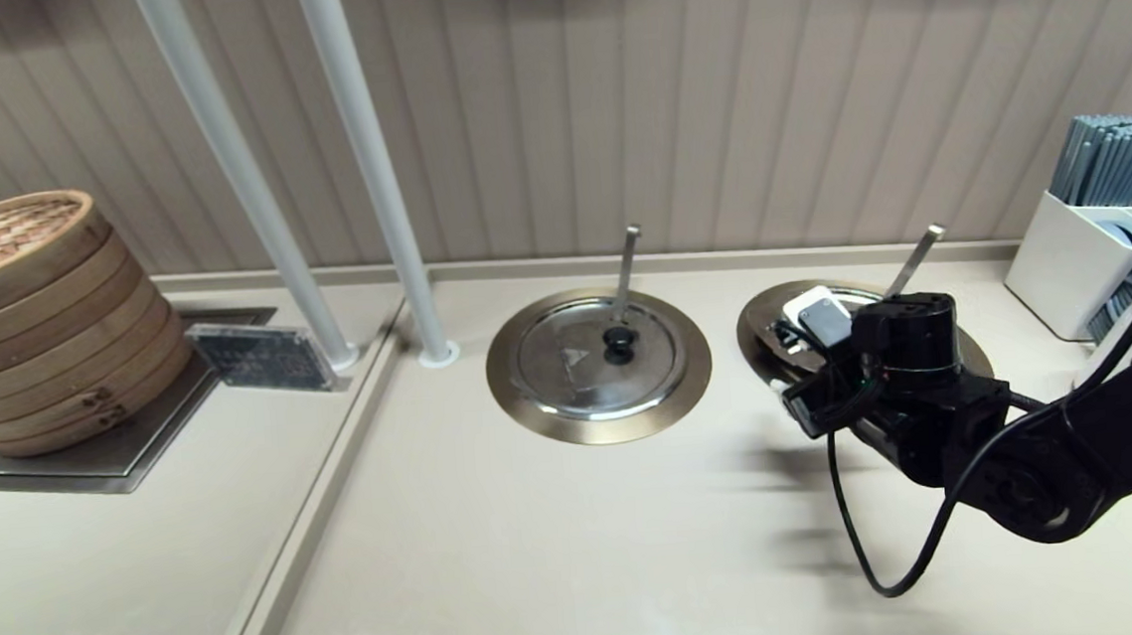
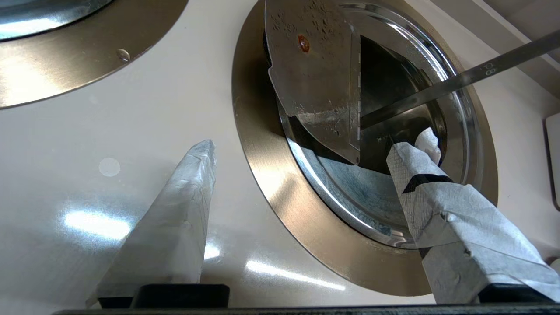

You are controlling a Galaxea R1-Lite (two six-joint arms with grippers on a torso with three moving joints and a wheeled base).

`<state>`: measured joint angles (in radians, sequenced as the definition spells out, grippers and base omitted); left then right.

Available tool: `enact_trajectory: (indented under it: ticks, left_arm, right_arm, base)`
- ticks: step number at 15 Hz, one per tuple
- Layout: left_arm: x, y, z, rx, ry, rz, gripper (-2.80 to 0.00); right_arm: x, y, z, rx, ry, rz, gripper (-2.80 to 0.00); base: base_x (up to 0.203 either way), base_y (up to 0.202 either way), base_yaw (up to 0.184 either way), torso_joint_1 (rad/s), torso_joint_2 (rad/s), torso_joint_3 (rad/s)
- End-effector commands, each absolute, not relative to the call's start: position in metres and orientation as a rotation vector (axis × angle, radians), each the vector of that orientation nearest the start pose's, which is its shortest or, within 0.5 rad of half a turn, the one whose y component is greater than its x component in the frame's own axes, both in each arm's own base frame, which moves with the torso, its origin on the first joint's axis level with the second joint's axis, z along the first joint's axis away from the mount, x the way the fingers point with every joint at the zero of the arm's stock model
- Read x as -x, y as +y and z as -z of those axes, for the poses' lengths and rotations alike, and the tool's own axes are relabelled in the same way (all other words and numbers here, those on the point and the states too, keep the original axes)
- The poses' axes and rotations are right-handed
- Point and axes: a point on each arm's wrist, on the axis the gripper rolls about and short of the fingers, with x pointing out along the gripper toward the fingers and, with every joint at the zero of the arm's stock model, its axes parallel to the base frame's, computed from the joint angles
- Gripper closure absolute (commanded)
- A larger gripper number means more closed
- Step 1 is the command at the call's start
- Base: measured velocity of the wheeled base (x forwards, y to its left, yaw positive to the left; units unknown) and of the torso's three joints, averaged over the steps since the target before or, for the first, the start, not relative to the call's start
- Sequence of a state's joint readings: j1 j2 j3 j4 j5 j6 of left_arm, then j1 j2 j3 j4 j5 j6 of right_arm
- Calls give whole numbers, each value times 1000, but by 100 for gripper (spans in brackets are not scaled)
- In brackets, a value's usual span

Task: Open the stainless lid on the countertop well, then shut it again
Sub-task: Close the lid

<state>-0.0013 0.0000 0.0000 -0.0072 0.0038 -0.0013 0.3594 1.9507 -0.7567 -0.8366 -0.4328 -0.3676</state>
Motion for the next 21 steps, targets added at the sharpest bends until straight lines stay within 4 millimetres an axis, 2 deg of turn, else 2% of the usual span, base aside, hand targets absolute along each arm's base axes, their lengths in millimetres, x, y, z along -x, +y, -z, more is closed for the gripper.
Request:
enact_trajectory:
  ticks: [1, 3, 10, 12, 15, 21]
  left_arm:
    - [23, 0, -76, 2, -8, -3, 0]
    - [23, 0, -76, 2, -8, -3, 0]
    - [23, 0, -76, 2, -8, -3, 0]
    - [23, 0, -76, 2, -8, -3, 0]
    - [23, 0, -76, 2, -8, -3, 0]
    - [23, 0, -76, 2, -8, -3, 0]
  right_arm:
    - [-324, 114, -104, 510, 347, 10, -280]
    - [-326, 115, -106, 512, 342, 38, -280]
    - [-339, 134, -85, 497, 301, 61, -280]
    - [-339, 134, -84, 499, 305, 62, -280]
    - [-347, 131, -76, 504, 316, 96, -280]
    - [-364, 111, -80, 472, 274, 172, -280]
  base:
    - [0, 0, 0, 0, 0, 0]
    - [0, 0, 0, 0, 0, 0]
    - [0, 0, 0, 0, 0, 0]
    - [0, 0, 0, 0, 0, 0]
    - [0, 0, 0, 0, 0, 0]
    - [0, 0, 0, 0, 0, 0]
